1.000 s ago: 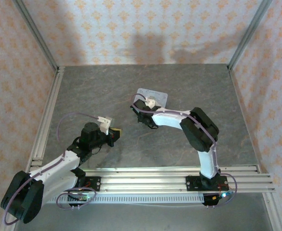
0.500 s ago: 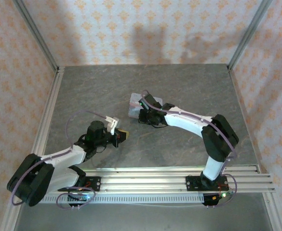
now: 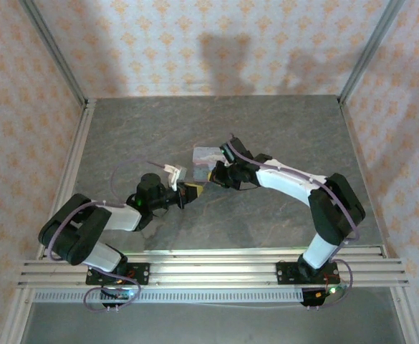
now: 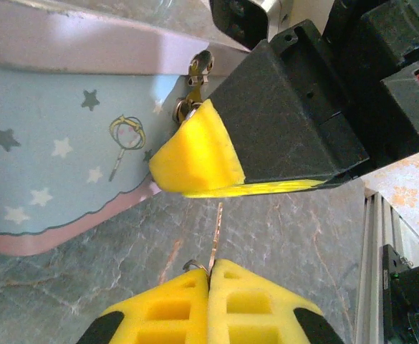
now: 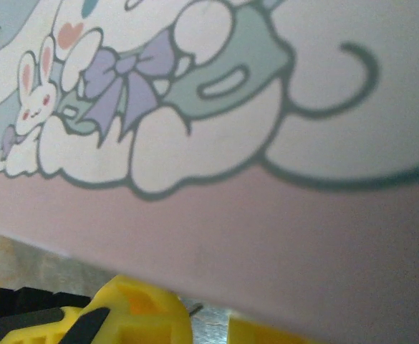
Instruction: Unlock the padlock with the key
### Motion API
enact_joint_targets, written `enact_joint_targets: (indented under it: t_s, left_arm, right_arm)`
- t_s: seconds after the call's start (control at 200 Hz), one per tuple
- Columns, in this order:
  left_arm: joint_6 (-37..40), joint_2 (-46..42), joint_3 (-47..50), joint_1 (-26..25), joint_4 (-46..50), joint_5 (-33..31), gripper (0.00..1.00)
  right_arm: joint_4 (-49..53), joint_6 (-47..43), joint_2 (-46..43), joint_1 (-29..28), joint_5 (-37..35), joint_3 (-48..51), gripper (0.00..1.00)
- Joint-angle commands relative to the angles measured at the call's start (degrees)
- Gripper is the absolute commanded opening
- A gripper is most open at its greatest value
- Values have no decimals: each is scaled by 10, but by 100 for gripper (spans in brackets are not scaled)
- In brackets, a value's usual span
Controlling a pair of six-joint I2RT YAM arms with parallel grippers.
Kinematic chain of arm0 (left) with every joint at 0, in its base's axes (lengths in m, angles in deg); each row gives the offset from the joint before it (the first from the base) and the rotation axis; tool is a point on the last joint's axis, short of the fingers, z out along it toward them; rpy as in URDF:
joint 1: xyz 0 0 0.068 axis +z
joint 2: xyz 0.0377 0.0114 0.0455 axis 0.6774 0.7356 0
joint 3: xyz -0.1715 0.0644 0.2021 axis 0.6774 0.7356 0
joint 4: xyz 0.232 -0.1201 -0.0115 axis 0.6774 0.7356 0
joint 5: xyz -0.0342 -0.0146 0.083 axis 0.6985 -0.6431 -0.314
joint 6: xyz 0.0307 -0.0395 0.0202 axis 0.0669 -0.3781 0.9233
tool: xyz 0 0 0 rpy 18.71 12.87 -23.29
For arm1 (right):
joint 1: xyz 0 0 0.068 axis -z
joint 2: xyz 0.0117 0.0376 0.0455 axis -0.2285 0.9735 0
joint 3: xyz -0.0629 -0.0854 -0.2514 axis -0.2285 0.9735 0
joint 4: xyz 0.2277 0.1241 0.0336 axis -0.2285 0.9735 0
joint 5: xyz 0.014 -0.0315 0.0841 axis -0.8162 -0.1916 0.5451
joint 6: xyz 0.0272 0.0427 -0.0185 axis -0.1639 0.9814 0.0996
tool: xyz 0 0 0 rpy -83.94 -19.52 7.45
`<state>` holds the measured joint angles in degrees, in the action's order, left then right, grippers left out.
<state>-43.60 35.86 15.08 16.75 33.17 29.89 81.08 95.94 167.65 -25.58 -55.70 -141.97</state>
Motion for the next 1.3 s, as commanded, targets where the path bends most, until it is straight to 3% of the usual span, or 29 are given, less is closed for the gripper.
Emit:
enact_joint_targets:
  t_s: [0.0, 0.28, 1.296]
  left_arm:
    - [-24, 26, -14, 4, -88, 21, 0]
    - [-52, 99, -23, 24, -166, 49, 0]
    - [-53, 153, -51, 42, -178, 90, 0]
  right_arm:
    - [-41, 22, -22, 6, 37, 1, 0]
    - [-35, 25, -21, 14, 61, -7, 0]
    - [-42, 30, -15, 22, 86, -2, 0]
